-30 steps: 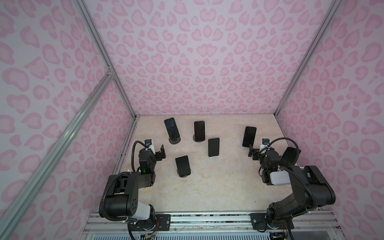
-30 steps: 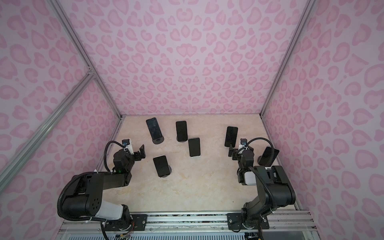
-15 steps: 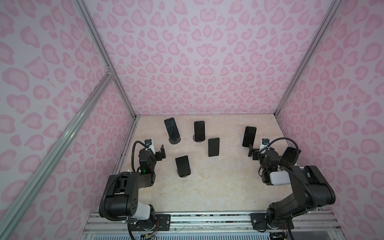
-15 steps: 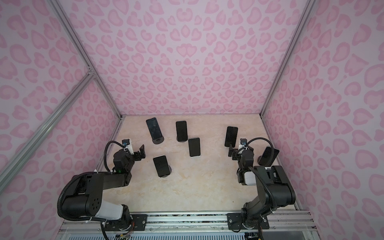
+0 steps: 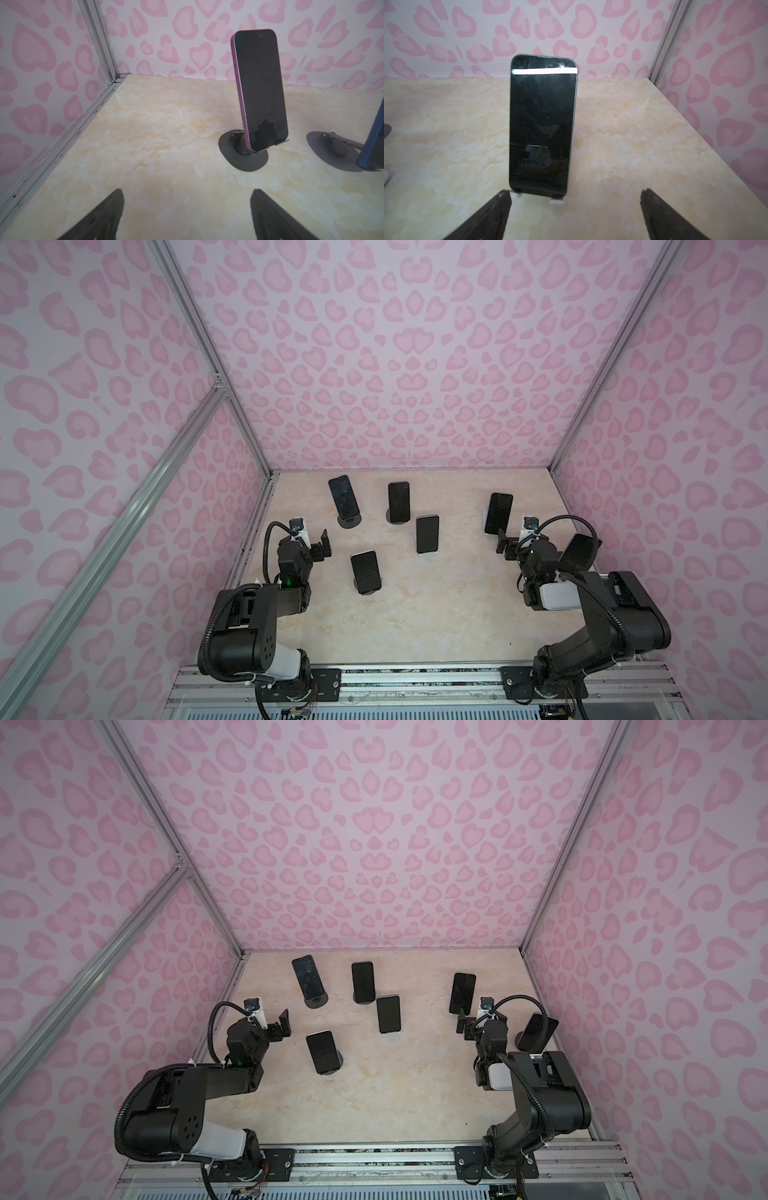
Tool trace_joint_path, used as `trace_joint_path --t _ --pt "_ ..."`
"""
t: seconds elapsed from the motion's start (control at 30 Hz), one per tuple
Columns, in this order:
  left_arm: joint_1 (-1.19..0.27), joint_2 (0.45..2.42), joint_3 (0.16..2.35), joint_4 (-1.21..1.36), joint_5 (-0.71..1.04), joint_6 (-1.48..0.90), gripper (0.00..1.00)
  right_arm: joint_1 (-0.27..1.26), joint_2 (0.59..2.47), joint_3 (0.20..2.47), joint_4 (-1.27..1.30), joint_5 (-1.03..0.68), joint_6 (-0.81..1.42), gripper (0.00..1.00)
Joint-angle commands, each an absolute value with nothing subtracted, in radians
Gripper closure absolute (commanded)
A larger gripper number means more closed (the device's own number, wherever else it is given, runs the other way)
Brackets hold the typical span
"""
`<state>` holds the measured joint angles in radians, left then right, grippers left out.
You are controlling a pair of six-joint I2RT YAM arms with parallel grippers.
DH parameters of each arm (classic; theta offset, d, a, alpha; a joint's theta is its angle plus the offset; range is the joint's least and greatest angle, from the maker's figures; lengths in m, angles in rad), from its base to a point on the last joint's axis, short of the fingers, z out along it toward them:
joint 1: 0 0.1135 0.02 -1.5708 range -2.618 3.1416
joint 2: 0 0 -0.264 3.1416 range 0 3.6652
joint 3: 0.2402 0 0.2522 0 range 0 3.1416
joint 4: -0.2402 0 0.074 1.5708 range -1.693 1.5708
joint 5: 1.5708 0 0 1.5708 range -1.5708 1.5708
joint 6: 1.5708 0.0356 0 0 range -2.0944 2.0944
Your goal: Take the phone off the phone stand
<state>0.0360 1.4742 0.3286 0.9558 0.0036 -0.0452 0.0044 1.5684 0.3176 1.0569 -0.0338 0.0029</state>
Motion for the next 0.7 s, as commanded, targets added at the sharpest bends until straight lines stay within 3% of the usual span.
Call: trace_joint_path --t 0.0,0.67 --pt "0.035 1.474 0.334 0.973 0.005 -0.042 0.02 0.002 1.567 0.313 1.073 -0.037 -0.002 0.00" --pt "0.035 1.474 0.334 0.974 0.005 -0.043 0.02 0.000 1.567 0.316 1.066 -0.024 0.005 0.00"
